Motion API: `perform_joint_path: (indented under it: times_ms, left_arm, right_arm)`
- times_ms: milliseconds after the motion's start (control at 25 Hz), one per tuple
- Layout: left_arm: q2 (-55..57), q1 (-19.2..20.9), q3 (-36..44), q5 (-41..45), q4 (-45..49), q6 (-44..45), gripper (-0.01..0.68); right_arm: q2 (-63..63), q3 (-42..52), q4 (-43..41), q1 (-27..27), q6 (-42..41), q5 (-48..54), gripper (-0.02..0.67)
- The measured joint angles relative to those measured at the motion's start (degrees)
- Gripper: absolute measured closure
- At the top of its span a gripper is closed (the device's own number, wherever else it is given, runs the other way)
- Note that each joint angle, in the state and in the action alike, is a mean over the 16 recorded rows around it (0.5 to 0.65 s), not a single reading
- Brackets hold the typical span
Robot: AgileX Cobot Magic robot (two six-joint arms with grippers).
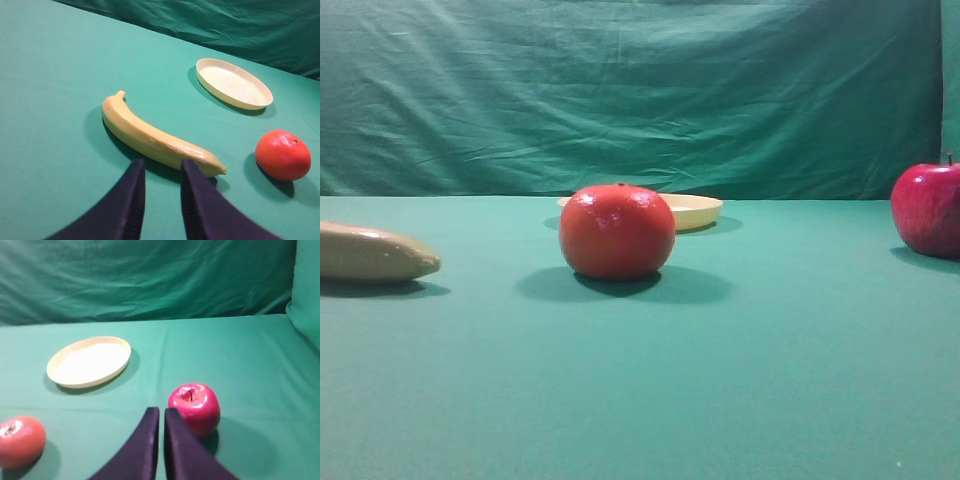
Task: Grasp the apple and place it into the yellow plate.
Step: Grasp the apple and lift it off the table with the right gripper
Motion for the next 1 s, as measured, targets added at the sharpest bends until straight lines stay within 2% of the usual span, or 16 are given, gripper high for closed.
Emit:
perform_joint_path:
  times_ms: [160,320,720,1000]
  left_arm:
    - [0.0,0.0,0.0,0.0,0.0,0.0,0.516]
    - [0.0,0.0,0.0,0.0,0.0,0.0,0.516]
    - [0.0,0.0,0.0,0.0,0.0,0.0,0.516]
    - [0.0,0.0,0.0,0.0,0.0,0.0,0.516]
  right_arm:
    - [11.7,-7.5,-3.1,0.0,-4.3,3.9,0.649]
    - [21.9,-14.7,-8.5,0.0,-4.1,9.1,0.649]
    - [38.5,-28.7,-29.4,0.0,8.1,24.0,0.649]
    - [42.9,-32.4,-38.3,0.0,15.6,26.8,0.649]
